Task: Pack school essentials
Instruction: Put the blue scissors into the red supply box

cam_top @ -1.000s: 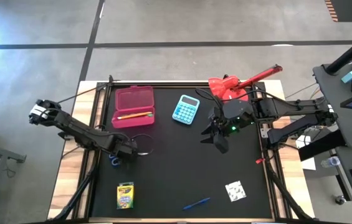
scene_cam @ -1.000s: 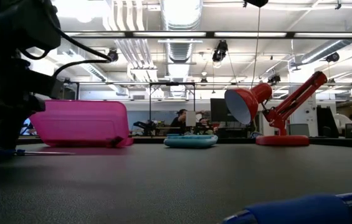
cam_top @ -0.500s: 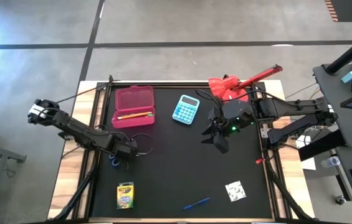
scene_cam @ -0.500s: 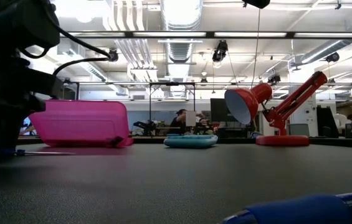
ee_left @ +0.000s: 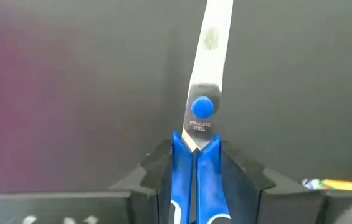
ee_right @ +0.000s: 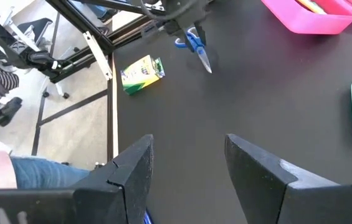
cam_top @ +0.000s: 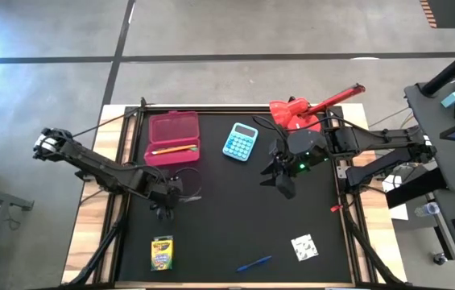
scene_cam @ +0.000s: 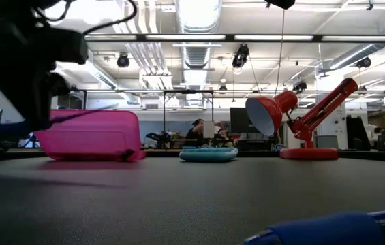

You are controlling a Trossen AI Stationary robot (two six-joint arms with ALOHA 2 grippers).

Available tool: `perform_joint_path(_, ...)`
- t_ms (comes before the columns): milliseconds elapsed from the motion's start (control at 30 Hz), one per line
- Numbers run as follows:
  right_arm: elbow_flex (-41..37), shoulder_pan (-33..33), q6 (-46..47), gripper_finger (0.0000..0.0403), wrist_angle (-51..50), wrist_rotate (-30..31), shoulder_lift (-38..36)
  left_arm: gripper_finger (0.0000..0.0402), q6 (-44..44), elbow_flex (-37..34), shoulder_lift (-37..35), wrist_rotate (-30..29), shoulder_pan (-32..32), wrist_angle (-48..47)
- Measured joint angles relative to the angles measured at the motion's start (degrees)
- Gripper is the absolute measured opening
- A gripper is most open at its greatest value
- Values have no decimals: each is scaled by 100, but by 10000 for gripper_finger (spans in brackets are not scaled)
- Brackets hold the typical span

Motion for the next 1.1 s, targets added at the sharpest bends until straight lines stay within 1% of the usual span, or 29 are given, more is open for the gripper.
perform_joint_path(200, 0, 0, -1, 187, 8, 0, 1, 85, 62, 621, -76, -572, 13, -16)
perform_joint_path(367, 0, 0, 0, 187, 17, 2, 2, 85, 841, 1351, -70, -1067, 231, -89)
perform_joint_path(500, 0, 0, -2, 187, 19, 2, 2, 84, 1459, 1961, -73, -1720, 637, -608)
perform_joint_path(633, 0, 0, -2, 187, 17, 2, 2, 84, 2062, 2386, -92, -2165, 1248, -1185)
perform_joint_path(767, 0, 0, 0, 187, 19, 2, 2, 84, 2674, 2475, -148, -2213, 2094, -1412)
perform_joint_path(900, 0, 0, -2, 187, 20, 2, 2, 84, 3369, 2475, -160, -2120, 3032, -1552)
perform_joint_path(1100, 0, 0, 0, 187, 22, 2, 2, 83, 4062, 2458, 108, -1410, 4351, -1528)
